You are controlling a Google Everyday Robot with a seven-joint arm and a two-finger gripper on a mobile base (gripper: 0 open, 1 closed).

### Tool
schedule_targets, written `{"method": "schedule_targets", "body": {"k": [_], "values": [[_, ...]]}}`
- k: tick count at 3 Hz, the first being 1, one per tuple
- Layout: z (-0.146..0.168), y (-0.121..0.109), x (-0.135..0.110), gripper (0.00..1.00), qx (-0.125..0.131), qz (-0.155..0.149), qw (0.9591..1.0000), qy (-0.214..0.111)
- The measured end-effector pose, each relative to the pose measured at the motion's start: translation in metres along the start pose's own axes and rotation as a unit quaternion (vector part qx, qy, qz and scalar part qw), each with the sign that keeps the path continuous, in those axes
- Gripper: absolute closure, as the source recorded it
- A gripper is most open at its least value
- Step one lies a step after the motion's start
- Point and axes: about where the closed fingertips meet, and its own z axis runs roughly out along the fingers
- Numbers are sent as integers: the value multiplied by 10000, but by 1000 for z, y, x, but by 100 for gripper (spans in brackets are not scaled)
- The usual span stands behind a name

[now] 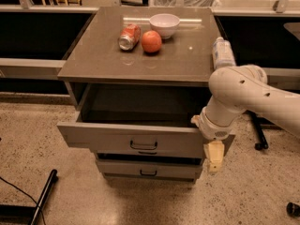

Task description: Open top drawer

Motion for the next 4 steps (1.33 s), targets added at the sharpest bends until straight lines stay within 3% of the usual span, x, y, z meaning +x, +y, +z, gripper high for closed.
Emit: {"method": "schedule_targets", "body": {"k": [1, 2, 4], "values": [[0, 0, 0, 0, -1, -1, 10000, 0], [20, 1, -2, 3, -253, -355, 9990, -108], [20, 1, -2, 49, -253, -355, 9990, -108]]}}
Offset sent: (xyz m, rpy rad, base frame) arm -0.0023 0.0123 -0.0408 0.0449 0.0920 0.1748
